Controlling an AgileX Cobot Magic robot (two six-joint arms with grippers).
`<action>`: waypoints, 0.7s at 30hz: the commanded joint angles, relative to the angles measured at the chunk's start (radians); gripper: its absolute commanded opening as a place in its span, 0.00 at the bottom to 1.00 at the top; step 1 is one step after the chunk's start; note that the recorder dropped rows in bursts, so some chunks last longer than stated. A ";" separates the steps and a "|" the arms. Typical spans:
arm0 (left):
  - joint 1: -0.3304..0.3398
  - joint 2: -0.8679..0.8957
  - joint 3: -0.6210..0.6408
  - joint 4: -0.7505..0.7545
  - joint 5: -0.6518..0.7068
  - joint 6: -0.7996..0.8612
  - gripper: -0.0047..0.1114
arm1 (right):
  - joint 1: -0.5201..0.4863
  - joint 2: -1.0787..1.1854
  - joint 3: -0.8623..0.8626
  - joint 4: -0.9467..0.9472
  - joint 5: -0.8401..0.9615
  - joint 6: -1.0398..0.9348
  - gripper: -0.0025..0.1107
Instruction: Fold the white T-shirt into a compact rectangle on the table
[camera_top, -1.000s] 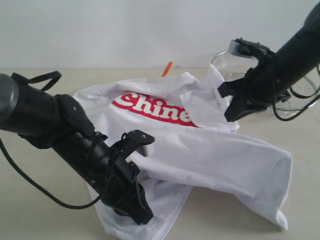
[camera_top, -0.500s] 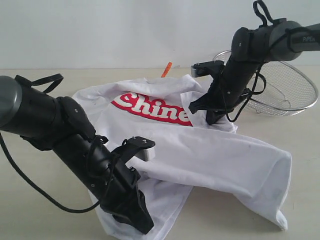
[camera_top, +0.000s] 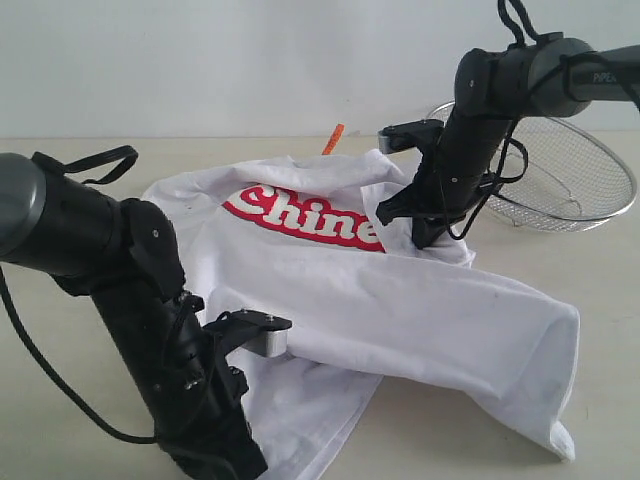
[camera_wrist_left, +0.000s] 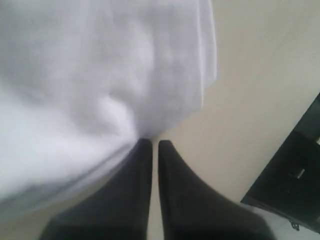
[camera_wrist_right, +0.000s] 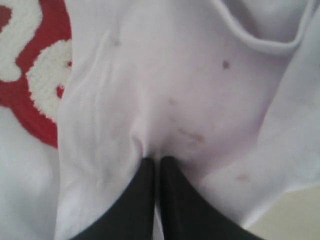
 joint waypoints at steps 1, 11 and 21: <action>-0.006 -0.016 -0.004 0.094 0.033 -0.062 0.08 | -0.003 0.008 -0.006 -0.015 0.000 -0.011 0.02; -0.031 -0.313 -0.004 0.156 -0.131 -0.055 0.08 | -0.003 0.008 -0.006 -0.015 0.004 -0.019 0.02; -0.163 -0.467 0.224 0.642 -0.529 -0.766 0.08 | -0.003 0.008 -0.006 -0.015 0.007 -0.035 0.02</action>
